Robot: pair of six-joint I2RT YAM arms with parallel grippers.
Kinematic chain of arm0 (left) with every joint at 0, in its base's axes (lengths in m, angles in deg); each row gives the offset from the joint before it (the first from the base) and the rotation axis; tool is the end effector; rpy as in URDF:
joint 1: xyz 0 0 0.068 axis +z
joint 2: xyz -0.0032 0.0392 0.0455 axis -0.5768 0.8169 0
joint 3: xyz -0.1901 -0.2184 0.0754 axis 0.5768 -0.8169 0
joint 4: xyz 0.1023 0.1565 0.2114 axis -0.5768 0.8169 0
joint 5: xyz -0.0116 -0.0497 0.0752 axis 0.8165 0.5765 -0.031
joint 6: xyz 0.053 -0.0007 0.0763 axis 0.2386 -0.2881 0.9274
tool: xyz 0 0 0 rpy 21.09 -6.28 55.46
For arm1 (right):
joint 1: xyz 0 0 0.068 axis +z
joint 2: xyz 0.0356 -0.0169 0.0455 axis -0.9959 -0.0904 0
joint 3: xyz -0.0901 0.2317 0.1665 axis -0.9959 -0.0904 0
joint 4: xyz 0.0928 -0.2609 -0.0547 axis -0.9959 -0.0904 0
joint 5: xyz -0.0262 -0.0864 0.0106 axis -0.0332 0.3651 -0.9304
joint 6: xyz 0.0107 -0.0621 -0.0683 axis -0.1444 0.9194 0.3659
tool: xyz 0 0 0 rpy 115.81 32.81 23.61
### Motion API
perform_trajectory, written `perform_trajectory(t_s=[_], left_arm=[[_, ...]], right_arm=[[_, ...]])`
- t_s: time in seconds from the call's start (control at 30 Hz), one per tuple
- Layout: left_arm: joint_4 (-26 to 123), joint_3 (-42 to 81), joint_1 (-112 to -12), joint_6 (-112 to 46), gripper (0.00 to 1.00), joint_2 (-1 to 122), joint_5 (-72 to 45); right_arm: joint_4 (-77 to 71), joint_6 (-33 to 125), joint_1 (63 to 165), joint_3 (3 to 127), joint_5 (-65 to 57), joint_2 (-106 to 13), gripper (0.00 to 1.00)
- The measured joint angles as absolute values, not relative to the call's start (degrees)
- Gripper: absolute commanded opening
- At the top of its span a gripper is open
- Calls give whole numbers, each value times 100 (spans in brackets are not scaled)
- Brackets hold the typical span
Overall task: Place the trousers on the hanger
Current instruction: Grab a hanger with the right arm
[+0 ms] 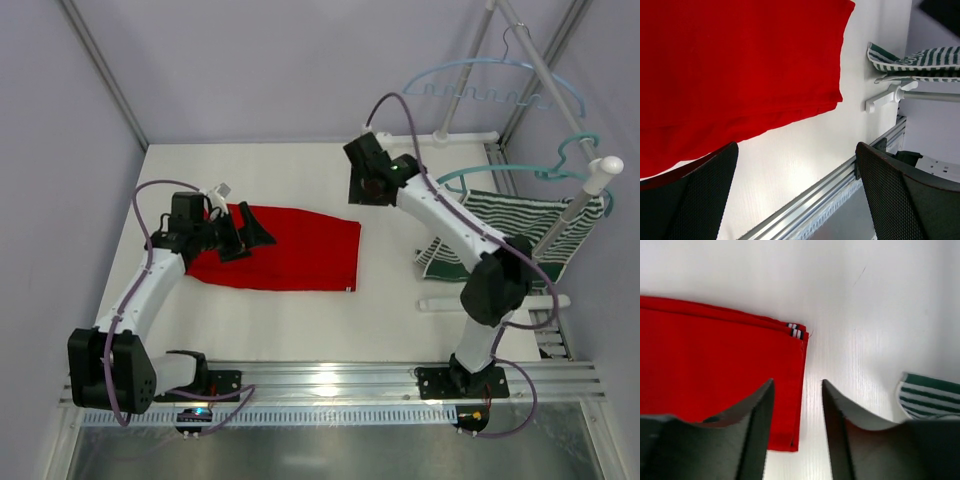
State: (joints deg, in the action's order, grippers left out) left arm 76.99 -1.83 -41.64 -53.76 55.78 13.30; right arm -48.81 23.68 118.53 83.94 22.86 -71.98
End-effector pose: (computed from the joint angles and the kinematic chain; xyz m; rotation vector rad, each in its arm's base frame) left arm 0.2867 -0.0807 0.2519 -0.2365 2.4273 -1.0433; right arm 0.3967 0.2314 0.2641 0.0255 2.5031 0.0066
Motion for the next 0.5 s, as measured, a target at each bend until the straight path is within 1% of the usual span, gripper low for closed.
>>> perform_trajectory(t_s=[0.1,0.13,0.2,0.3,0.37,0.43,0.5], left_arm=[[7670,-218,-4164,-5417,100,5455,1335],[7662,-218,-4164,-5428,100,5427,1337],[7640,-218,-4164,-5439,100,5401,1363],[7581,-218,-4164,-5463,100,5401,1424],[7537,-218,-4164,-5465,99,5401,1466],[7458,-233,-4164,-5472,96,5392,1571],[7351,-286,-4164,-5474,95,5324,1614]], right_arm=[[-5340,2221,11957,9240,2611,-6402,67],[-5394,2188,11995,9524,2699,-6146,70],[-5377,2140,12056,10012,2915,-5598,73],[-5185,2182,12086,10434,3354,-5110,74],[-4966,2274,12027,10532,3656,-4997,73],[-4649,2355,11949,10556,3881,-5047,73],[-4343,2490,11896,10558,3982,-5202,73]])
